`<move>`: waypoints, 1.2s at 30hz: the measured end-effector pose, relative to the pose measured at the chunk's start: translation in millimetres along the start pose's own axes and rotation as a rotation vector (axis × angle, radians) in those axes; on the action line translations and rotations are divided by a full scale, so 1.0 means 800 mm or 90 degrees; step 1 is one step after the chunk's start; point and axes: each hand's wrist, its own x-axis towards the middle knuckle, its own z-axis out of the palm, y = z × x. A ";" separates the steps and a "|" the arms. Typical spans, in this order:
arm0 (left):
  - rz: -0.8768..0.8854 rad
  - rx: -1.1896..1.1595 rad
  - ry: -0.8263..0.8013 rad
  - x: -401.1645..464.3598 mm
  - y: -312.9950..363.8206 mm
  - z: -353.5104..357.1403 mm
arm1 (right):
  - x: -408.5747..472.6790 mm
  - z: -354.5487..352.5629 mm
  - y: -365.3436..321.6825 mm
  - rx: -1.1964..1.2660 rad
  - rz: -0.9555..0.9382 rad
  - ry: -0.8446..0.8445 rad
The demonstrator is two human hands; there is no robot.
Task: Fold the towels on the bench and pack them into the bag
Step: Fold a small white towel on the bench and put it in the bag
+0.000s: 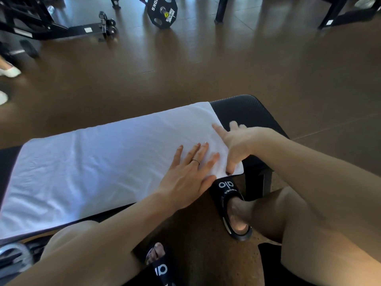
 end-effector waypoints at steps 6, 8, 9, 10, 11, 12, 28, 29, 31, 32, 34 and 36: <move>0.027 0.011 0.002 0.000 0.013 0.008 | 0.008 0.024 -0.004 -0.181 -0.003 0.031; 0.027 0.020 -0.014 -0.001 0.013 0.008 | 0.006 0.018 -0.003 -0.185 0.008 -0.009; 0.038 0.010 -0.016 -0.001 0.011 0.006 | 0.005 0.011 0.001 -0.168 0.002 -0.040; 0.051 -0.023 -0.013 0.001 0.005 0.002 | 0.005 0.001 0.005 -0.133 -0.010 -0.070; 0.050 -0.077 -0.008 0.004 -0.003 -0.005 | 0.007 -0.010 0.011 -0.083 -0.021 -0.087; 0.031 -0.142 0.015 0.011 -0.015 -0.013 | 0.012 -0.020 0.015 -0.025 -0.034 -0.078; -0.420 -0.217 0.028 0.013 -0.178 -0.019 | 0.167 -0.030 -0.057 0.057 0.018 0.390; -0.451 -0.205 0.033 0.003 -0.191 -0.018 | 0.166 -0.034 -0.071 0.069 -0.046 0.387; -0.519 -0.167 0.020 -0.022 -0.223 -0.012 | 0.167 -0.039 -0.100 0.110 -0.165 0.324; -0.553 -0.137 0.007 -0.037 -0.241 -0.008 | 0.169 -0.040 -0.109 0.112 -0.177 0.290; -0.611 -0.087 -0.022 -0.076 -0.274 0.000 | 0.178 -0.035 -0.121 0.099 -0.119 0.269; -0.652 -0.116 -0.035 -0.110 -0.293 0.005 | 0.182 -0.030 -0.132 0.086 -0.033 0.293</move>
